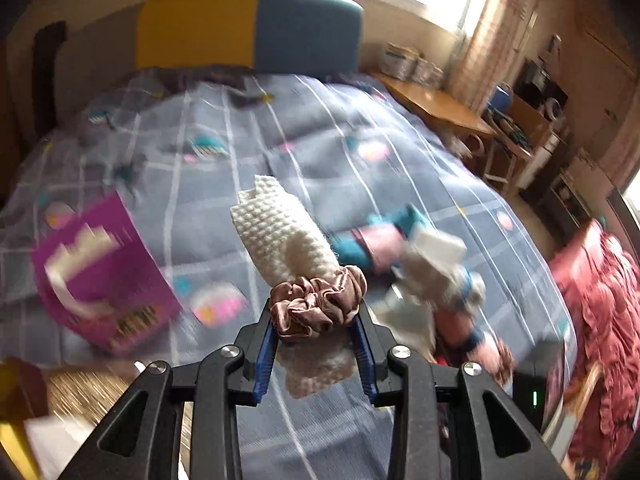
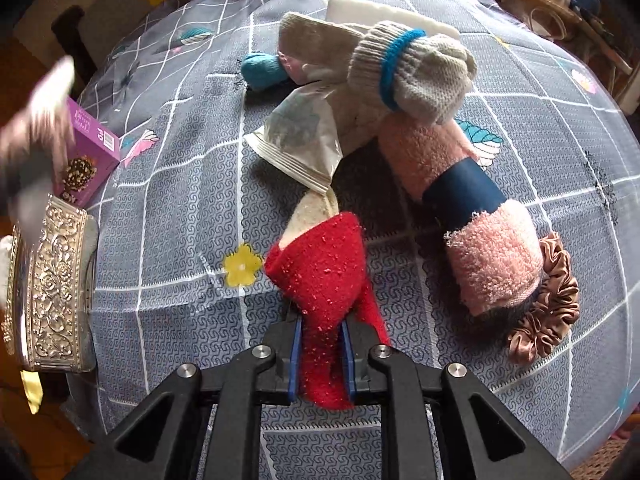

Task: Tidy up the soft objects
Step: 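Carry the white knit piece toward the gold tray with the left tool while the right grasps the red sock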

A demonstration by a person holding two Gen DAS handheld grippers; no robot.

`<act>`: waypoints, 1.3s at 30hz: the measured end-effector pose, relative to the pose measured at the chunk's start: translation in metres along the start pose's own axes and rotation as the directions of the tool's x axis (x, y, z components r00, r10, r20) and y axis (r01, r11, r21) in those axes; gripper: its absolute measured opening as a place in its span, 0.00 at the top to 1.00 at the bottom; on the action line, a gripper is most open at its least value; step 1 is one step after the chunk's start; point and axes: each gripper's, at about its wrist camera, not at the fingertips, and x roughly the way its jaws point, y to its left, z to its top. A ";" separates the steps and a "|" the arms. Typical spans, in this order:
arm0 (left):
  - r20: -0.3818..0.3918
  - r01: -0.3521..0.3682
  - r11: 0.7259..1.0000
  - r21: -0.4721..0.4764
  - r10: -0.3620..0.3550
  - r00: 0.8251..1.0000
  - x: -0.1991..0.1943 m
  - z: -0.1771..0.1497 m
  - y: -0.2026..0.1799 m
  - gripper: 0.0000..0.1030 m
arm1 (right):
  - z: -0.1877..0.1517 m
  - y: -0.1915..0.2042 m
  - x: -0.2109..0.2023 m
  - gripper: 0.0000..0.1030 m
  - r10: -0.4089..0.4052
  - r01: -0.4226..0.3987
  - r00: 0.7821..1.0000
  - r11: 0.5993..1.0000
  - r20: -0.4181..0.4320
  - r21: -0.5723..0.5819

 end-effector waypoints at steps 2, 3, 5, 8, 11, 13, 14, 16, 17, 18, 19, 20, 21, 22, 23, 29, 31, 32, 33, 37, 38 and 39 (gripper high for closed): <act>0.031 -0.046 0.998 -0.039 0.048 0.998 -0.007 0.026 0.025 0.67 | 0.000 0.002 0.000 0.83 -0.008 0.008 1.000 1.000 0.003 -0.014; 0.047 -0.070 0.996 -0.061 0.073 0.996 -0.012 0.035 0.039 0.67 | 0.001 0.003 0.000 0.83 -0.011 0.011 1.000 1.000 0.003 -0.018; 0.084 -0.122 0.987 -0.107 0.132 0.988 -0.027 0.046 0.072 0.67 | 0.001 0.003 0.000 0.83 -0.015 0.015 1.000 1.000 0.003 -0.027; 0.120 -0.199 0.966 -0.164 0.220 0.968 -0.050 0.046 0.121 0.67 | 0.002 0.004 0.000 0.83 -0.018 0.018 1.000 0.999 0.001 -0.033; 0.121 -0.262 0.937 -0.233 0.295 0.948 -0.069 0.028 0.172 0.67 | 0.003 0.007 0.001 0.83 -0.023 0.023 1.000 0.999 0.000 -0.039; 0.109 -0.291 0.914 -0.282 0.332 0.937 -0.081 0.004 0.206 0.67 | 0.004 0.010 0.004 0.83 -0.030 0.030 1.000 0.998 0.000 -0.048; 0.101 -0.301 0.905 -0.300 0.344 0.933 -0.086 -0.006 0.220 0.67 | 0.003 0.010 0.004 0.83 -0.033 0.033 0.999 0.998 0.001 -0.050; 0.084 -0.308 0.884 -0.351 0.358 0.930 -0.097 -0.036 0.247 0.67 | 0.003 0.012 0.004 0.83 -0.035 0.035 0.999 0.998 0.002 -0.052; 0.075 -0.309 0.871 -0.381 0.362 0.929 -0.103 -0.053 0.259 0.67 | 0.003 0.012 0.005 0.83 -0.038 0.038 0.999 0.998 0.002 -0.055; 0.068 -0.307 0.860 -0.407 0.364 0.929 -0.109 -0.070 0.271 0.67 | 0.002 0.014 0.005 0.83 -0.042 0.042 0.999 0.997 0.004 -0.060; 0.060 -0.309 0.848 -0.430 0.368 0.928 -0.115 -0.086 0.281 0.67 | 0.002 0.016 0.006 0.83 -0.051 0.051 0.999 0.996 0.006 -0.072; 0.051 -0.315 0.835 -0.452 0.377 0.925 -0.121 -0.103 0.289 0.67 | 0.001 0.018 0.005 0.83 -0.061 0.061 0.998 0.995 0.008 -0.081; 0.042 -0.318 0.822 -0.472 0.381 0.924 -0.125 -0.120 0.298 0.67 | -0.001 0.022 0.006 0.83 -0.071 0.072 0.997 0.993 0.012 -0.089; 0.033 -0.315 0.813 -0.490 0.378 0.925 -0.128 -0.134 0.304 0.67 | -0.001 0.024 0.007 0.83 -0.080 0.081 0.997 0.992 0.014 -0.097; 0.019 -0.310 0.800 -0.514 0.371 0.928 -0.130 -0.152 0.311 0.67 | -0.002 0.025 0.007 0.83 -0.087 0.088 0.996 0.991 0.016 -0.104; -0.058 -0.268 0.770 -0.579 0.289 0.956 -0.107 -0.215 0.324 0.66 | -0.006 0.039 0.009 0.83 -0.118 0.121 0.992 0.984 0.033 -0.134; -0.059 -0.233 0.772 -0.591 0.247 0.967 -0.097 -0.221 0.325 0.65 | -0.008 0.042 0.009 0.83 -0.128 0.133 0.991 0.981 0.040 -0.143; -0.045 -0.212 0.775 -0.595 0.231 0.972 -0.094 -0.220 0.324 0.64 | -0.008 0.041 0.010 0.82 -0.131 0.136 0.990 0.980 0.042 -0.146; -0.034 -0.197 0.778 -0.597 0.220 0.975 -0.091 -0.218 0.323 0.62 | -0.009 0.042 0.010 0.82 -0.136 0.142 0.990 0.979 0.047 -0.149; -0.005 -0.134 0.784 -0.606 0.165 0.986 -0.079 -0.204 0.322 0.49 | -0.015 0.053 0.008 0.82 -0.162 0.170 0.985 0.971 0.061 -0.168; -0.009 -0.140 0.789 -0.599 0.168 0.986 -0.078 -0.201 0.321 0.46 | -0.017 0.056 0.008 0.82 -0.171 0.180 0.983 0.968 0.065 -0.175; -0.012 -0.155 0.786 -0.599 0.184 0.983 -0.079 -0.200 0.321 0.46 | -0.019 0.059 0.008 0.82 -0.177 0.187 0.982 0.966 0.068 -0.180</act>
